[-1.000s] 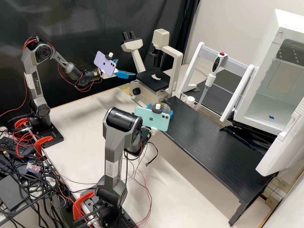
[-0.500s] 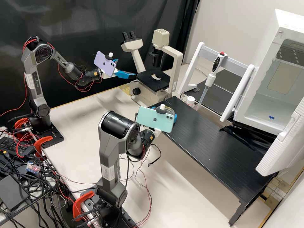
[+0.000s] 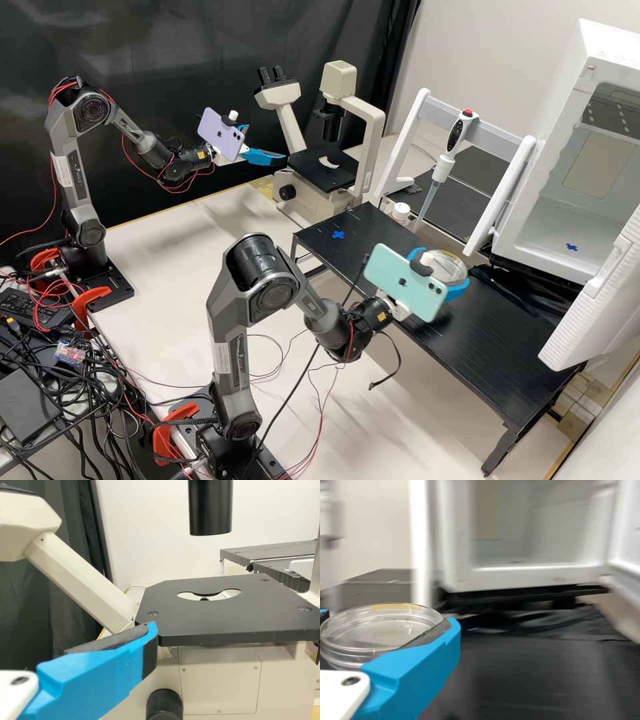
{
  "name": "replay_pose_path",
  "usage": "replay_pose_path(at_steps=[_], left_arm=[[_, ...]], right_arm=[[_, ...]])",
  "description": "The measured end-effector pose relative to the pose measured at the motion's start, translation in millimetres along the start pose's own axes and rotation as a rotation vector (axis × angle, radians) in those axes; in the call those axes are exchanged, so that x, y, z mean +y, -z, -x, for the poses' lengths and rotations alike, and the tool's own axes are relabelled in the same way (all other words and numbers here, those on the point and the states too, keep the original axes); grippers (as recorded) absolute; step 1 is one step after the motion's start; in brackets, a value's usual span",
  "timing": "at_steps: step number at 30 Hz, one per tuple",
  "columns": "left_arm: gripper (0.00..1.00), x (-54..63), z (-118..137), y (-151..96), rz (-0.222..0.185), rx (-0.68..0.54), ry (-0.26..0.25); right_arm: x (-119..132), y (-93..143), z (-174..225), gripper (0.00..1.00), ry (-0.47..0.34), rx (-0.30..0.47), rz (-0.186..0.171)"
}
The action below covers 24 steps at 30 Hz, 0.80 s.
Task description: Move the petri dish to the incubator
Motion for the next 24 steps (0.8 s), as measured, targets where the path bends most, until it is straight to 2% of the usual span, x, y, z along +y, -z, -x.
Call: replay_pose_path(at_steps=[7,14,18,24], left_arm=[[1.0,0.0,0.0,0.0,0.0,0.0,0.0],[1.0,0.0,0.0,0.0,0.0,0.0,0.0],[1.0,0.0,0.0,0.0,0.0,0.0,0.0],[1.0,0.0,0.0,0.0,0.0,0.0,0.0]], right_arm=[[26.5,-19.1,-49.6,0.0,-0.039,-0.074,0.025],[51.0,-26.2,-96.6,0.0,-0.058,-0.168,0.016],[65.4,-24.3,-115.7,0.0,-0.079,-0.193,0.007],[90.8,-8.0,-131.4,0.0,-0.128,-0.162,0.017]])
